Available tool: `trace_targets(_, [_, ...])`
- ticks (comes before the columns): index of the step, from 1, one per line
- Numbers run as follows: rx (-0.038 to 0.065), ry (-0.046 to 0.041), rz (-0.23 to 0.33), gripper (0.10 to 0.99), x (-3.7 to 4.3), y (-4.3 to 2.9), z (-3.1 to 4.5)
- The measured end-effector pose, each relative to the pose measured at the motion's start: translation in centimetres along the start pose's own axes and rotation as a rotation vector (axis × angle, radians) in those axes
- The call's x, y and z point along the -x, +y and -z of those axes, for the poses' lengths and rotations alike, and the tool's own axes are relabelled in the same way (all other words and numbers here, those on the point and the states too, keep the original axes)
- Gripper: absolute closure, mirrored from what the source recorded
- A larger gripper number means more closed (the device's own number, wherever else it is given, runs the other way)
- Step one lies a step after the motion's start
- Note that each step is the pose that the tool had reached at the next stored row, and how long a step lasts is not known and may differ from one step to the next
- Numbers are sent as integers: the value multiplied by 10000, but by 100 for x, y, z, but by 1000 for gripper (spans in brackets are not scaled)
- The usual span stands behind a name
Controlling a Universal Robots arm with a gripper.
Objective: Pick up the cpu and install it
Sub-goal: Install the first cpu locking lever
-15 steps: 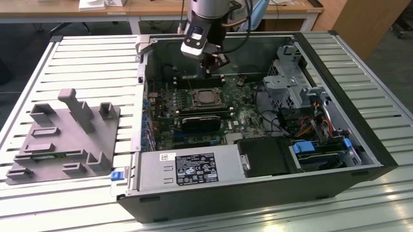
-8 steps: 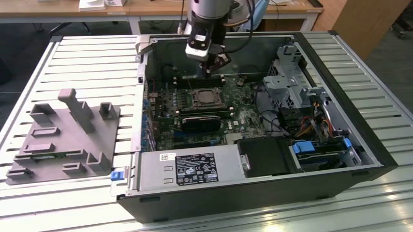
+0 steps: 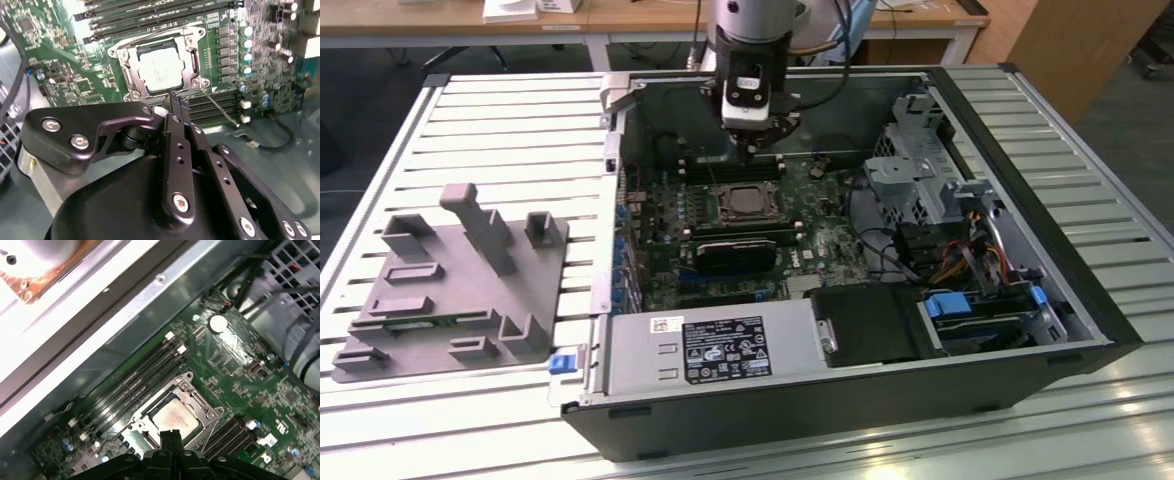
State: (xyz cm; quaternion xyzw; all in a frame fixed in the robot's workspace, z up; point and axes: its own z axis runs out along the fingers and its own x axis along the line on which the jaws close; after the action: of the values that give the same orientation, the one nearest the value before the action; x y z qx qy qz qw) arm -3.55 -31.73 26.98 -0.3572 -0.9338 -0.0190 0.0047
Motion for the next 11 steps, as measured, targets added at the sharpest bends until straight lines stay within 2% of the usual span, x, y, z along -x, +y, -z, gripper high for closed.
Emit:
trace_targets(4, [-14, 14, 470, 980, 0, -1, -7])
trace_targets(11, [-23, 27, 828, 980, -1, -2, -17])
